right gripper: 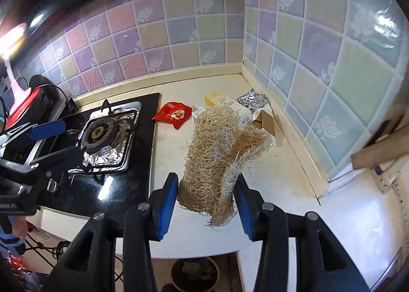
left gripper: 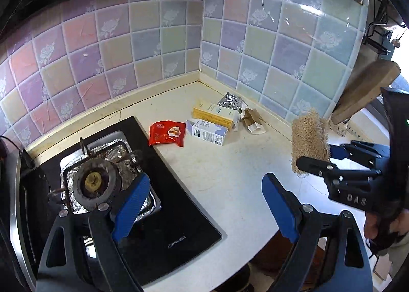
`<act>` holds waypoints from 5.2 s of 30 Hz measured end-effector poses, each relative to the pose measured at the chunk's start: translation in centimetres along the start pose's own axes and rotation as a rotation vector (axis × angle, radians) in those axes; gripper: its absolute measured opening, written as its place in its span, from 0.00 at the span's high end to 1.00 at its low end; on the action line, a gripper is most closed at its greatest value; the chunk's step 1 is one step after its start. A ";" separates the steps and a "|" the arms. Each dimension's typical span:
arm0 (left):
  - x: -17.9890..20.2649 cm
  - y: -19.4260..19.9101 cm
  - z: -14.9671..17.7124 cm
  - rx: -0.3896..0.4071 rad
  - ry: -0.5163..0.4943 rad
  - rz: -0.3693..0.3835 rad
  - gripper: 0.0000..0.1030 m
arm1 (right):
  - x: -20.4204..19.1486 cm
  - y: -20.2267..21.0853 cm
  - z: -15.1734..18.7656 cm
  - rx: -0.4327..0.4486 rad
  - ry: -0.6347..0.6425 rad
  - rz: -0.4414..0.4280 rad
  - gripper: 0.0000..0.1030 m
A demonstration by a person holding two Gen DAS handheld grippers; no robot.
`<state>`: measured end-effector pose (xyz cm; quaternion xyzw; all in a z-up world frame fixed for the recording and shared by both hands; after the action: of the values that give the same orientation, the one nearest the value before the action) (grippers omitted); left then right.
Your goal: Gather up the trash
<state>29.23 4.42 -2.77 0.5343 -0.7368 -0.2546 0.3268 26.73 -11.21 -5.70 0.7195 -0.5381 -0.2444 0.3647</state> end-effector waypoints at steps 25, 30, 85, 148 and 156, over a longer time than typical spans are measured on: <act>-2.4 -13.4 -4.1 -0.113 0.277 -0.013 0.14 | -1.0 -6.6 4.1 -0.083 0.031 -0.355 0.62; -2.0 -9.5 -1.3 -0.079 0.224 -0.052 0.14 | -4.2 -3.7 9.7 -0.117 0.032 -0.401 0.62; 2.1 -8.3 2.3 -0.048 0.163 -0.074 0.14 | 4.9 -7.7 1.0 -0.005 0.013 -0.053 0.45; 3.7 -5.3 6.7 -0.043 0.227 -0.014 0.68 | 0.2 -1.3 7.3 0.105 -0.134 -0.072 0.49; 2.5 0.6 16.1 -0.018 0.171 -0.032 0.68 | -6.0 2.8 15.1 0.079 -0.086 -0.069 0.49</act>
<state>16.18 2.62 -12.45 0.5628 -0.6952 -0.2200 0.3892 12.02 -9.88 -13.03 0.7405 -0.5371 -0.2660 0.3039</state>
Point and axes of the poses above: each gripper's, at about its wrist camera, not at the fingertips, and y roughly against the way its jaws point, x to its right, z to its underside, the point moved 9 cm from there along -y, roughly the way its jaws point, and after that the axes turned 13 degrees about y, right-handed, at the moved point
